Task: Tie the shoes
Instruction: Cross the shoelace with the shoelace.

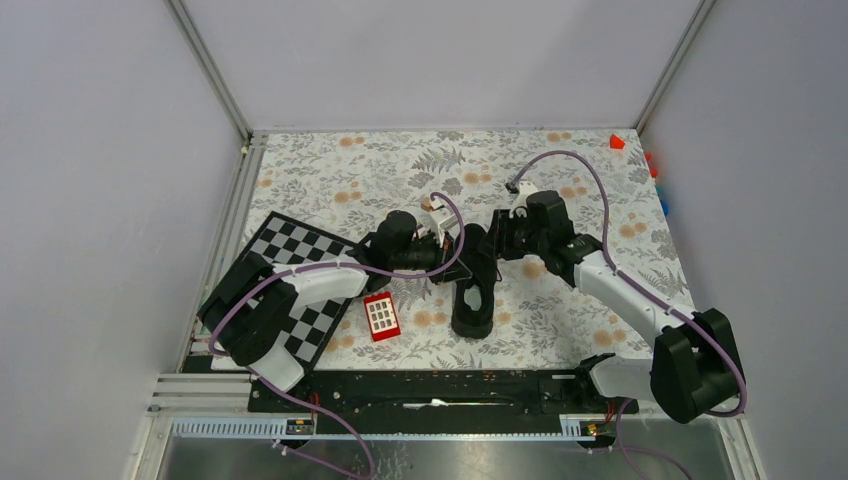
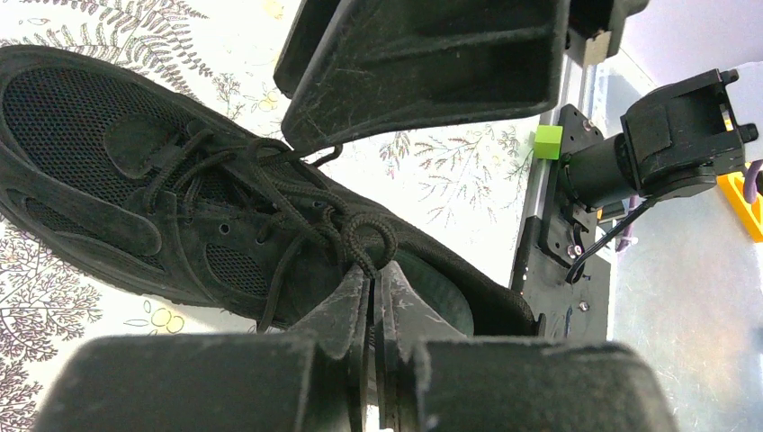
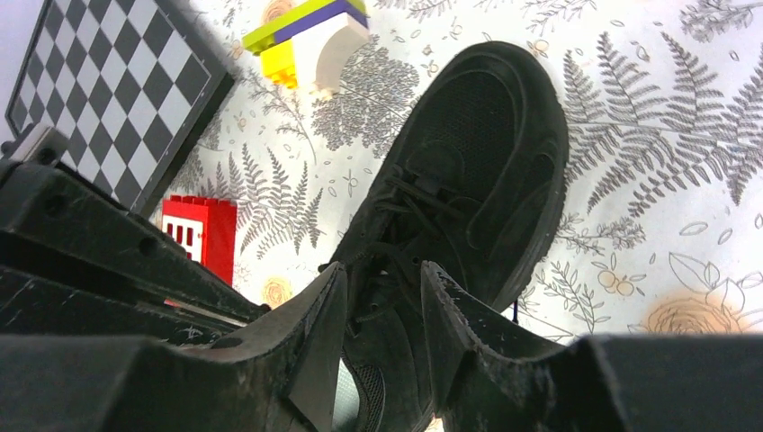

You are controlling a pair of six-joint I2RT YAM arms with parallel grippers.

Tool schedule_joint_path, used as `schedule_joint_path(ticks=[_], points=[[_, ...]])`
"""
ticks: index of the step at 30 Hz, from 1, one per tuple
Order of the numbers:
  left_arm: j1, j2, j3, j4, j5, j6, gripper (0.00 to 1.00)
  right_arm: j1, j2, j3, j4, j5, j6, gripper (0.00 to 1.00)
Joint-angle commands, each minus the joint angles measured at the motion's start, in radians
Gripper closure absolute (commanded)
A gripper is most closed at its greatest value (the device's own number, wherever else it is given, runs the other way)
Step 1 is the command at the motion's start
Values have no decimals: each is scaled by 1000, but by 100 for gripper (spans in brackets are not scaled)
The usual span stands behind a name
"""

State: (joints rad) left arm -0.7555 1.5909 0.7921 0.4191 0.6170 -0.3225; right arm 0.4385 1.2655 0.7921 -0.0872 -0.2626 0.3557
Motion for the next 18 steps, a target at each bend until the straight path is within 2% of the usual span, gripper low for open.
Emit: schedule_joint_path(ticks=[1, 18], points=[[-5, -12, 39, 21, 23, 12, 100, -2, 12, 47, -35, -98, -119, 57], [-5, -5, 51, 7, 35, 17, 100, -43, 88, 70, 0, -171, -56, 58]])
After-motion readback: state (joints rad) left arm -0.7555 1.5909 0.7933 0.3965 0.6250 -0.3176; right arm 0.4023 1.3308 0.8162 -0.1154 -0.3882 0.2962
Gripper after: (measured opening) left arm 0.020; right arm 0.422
